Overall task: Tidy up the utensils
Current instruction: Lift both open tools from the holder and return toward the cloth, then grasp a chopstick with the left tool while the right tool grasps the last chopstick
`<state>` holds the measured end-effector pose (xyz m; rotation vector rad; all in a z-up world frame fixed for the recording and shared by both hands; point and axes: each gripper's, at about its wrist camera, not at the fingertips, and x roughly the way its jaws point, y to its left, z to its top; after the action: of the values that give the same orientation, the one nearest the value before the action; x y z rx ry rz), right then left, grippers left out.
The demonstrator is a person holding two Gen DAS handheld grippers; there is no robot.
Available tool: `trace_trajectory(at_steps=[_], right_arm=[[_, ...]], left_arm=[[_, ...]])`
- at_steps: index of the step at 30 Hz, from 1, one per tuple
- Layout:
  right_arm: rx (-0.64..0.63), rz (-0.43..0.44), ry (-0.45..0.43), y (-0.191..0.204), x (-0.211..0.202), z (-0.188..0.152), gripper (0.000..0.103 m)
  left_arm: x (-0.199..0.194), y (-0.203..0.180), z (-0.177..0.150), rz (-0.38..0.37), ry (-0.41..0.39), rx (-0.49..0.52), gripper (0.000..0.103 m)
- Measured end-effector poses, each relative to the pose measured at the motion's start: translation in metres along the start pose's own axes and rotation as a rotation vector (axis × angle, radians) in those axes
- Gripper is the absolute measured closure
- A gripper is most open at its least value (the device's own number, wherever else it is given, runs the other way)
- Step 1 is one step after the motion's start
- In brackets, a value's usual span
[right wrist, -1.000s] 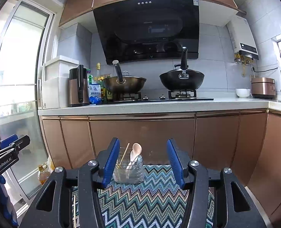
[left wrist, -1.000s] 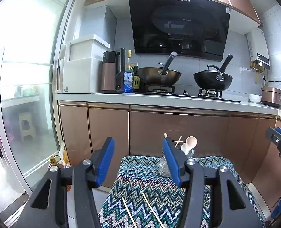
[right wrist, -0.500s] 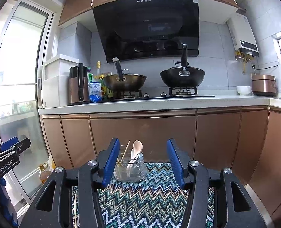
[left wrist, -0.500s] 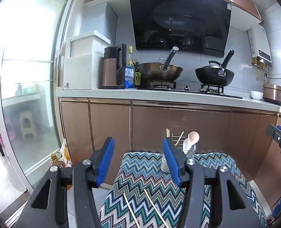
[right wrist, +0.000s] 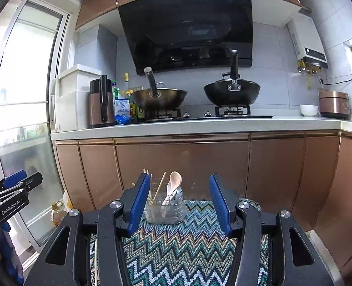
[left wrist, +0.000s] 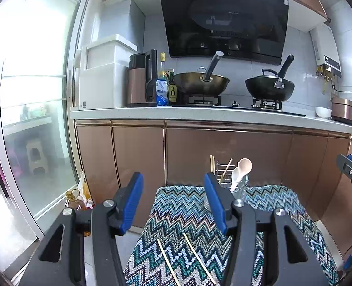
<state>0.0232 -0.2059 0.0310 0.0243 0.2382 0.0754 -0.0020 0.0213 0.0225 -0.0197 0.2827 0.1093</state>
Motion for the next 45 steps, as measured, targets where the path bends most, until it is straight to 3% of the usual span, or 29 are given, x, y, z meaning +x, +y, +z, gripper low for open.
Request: trace_trajectory(at_steps=[5,10,13,18,24,29,35,40,45], right_arm=[[-0.031,0.046,0.056,0.008,0.016,-0.003,0.052],[-0.073,0.143,0.175,0.02,0.046,-0.009,0.052],[-0.097,0.197,0.259,0.027,0.069,-0.022,0.052],[-0.11,0.273,0.429,0.038,0.12,-0.061,0.052],[-0.127,0.328,0.543,0.048,0.164,-0.094,0.054],[-0.117,0.376,0.65,0.051,0.198,-0.114,0.058],[-0.119,0.449,0.777,0.06,0.238,-0.131,0.061],[-0.136,0.502,0.854,0.076,0.26,-0.143,0.064],[-0.179,0.517,0.905,0.094,0.274,-0.155,0.066]], left_arm=[[0.01,0.0,-0.001,0.001,0.034,0.012,0.052],[0.035,0.007,0.0,-0.045,0.139,-0.004,0.052],[0.062,0.015,-0.006,-0.07,0.25,-0.008,0.052],[0.116,0.032,-0.037,-0.046,0.453,0.002,0.052],[0.18,0.051,-0.087,-0.124,0.748,-0.117,0.052],[0.223,0.056,-0.122,-0.129,0.927,-0.187,0.052],[0.259,0.055,-0.148,-0.121,1.055,-0.224,0.053],[0.278,0.056,-0.166,-0.118,1.138,-0.249,0.075],[0.288,0.059,-0.18,-0.115,1.171,-0.261,0.087]])
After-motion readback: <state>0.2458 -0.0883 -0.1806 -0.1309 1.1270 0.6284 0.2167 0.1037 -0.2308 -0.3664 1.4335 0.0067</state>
